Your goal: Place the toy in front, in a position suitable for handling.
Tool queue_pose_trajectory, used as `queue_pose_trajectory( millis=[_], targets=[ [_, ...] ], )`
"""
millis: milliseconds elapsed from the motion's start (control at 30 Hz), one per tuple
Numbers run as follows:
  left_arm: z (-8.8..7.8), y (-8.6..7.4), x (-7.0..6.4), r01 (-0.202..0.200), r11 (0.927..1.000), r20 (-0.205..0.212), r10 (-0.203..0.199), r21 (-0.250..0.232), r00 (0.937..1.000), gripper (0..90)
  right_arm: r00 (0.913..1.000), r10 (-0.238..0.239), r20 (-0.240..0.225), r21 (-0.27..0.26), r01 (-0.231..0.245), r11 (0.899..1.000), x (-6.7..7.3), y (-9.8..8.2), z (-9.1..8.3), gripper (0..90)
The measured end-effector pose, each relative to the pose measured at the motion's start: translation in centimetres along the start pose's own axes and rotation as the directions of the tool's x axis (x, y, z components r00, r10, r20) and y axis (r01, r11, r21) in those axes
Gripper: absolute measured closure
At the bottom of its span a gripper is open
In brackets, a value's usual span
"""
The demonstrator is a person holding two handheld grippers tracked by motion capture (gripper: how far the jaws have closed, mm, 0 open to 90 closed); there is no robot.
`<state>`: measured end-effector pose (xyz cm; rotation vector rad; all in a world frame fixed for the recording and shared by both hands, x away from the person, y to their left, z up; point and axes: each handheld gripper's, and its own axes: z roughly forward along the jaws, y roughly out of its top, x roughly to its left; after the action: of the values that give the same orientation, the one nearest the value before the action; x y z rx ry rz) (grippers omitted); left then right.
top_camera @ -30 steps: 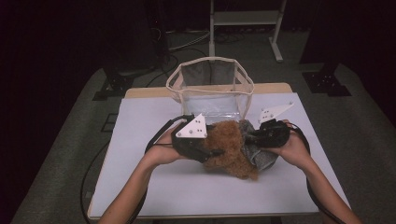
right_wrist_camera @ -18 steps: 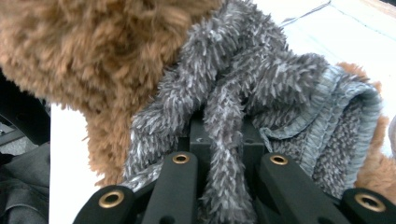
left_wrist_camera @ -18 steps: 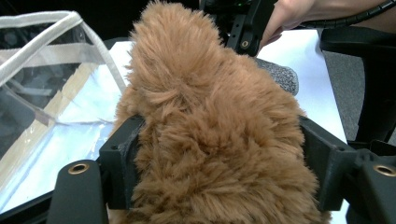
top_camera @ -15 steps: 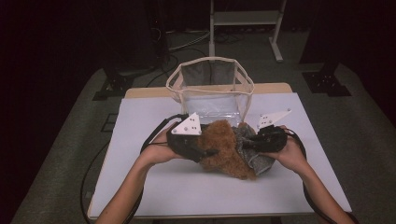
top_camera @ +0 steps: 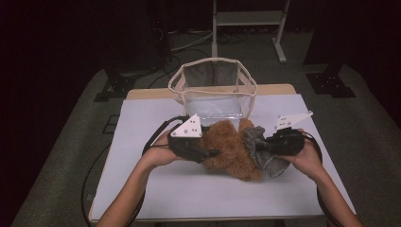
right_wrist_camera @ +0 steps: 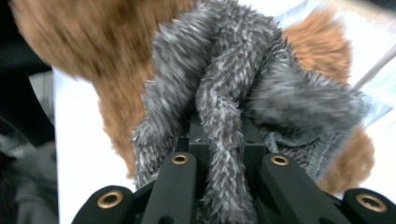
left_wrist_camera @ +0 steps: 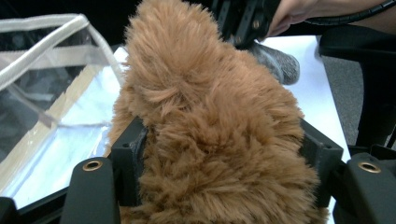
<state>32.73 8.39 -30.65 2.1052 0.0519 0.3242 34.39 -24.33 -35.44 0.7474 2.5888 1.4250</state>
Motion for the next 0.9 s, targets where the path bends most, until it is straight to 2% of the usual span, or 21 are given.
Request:
queue_pose_trajectory(
  millis=[67,133,233,333,400,500,633,733,900],
  targets=[
    [0.2,0.5,-0.1,-0.009,1.0,-0.001,0.009,-0.004,1.0,33.7,0.9998,-0.017,-0.013,-0.047,0.017,0.999,0.6,1.1,-1.3,79.8],
    [0.5,1.1,-0.1,-0.023,0.9997,0.0,0.023,-0.005,0.9997,33.7,0.998,-0.06,-0.018,-0.08,0.058,0.995,1.6,2.8,-2.4,79.8],
    [1.2,2.3,-0.2,-0.041,0.9992,0.0,0.041,-0.006,0.9992,33.7,0.9898,-0.142,-0.01,-0.11,0.14,0.984,3.5,6.0,-3.8,79.7],
    [1.9,3.4,-0.2,-0.059,0.9982,0.009,0.059,-0.006,0.9982,33.7,0.9828,-0.184,-0.019,-0.138,0.179,0.974,4.7,8.7,-4.9,79.6],
    [2.4,4.1,-0.3,-0.072,0.9973,0.012,0.072,-0.009,0.9973,33.6,0.9765,-0.216,-0.006,-0.13,0.213,0.968,5.3,10.4,-5.2,79.5],
    [3.2,5.1,-0.4,-0.092,0.9957,0.019,0.092,-0.009,0.9956,33.5,0.9742,-0.226,0.002,-0.092,0.225,0.97,5.7,12.0,-4.7,79.4],
    [4.2,5.9,-0.5,-0.108,0.9941,0.032,0.108,0.012,0.9937,32.4,0.9788,-0.205,-0.006,-0.025,0.205,0.979,5.0,11.4,-3.7,79.6],
    [5.1,6.1,-0.7,-0.115,0.9929,0.05,0.113,0.033,0.9924,29.9,0.9815,-0.192,0.007,0.031,0.191,0.981,4.3,10.3,-3.8,80.0],
    [5.6,6.6,-0.8,-0.122,0.9912,0.057,0.119,0.051,0.9912,24.7,0.9833,-0.181,0.016,0.05,0.18,0.982,3.8,9.5,-4.3,80.2]
  ],
)
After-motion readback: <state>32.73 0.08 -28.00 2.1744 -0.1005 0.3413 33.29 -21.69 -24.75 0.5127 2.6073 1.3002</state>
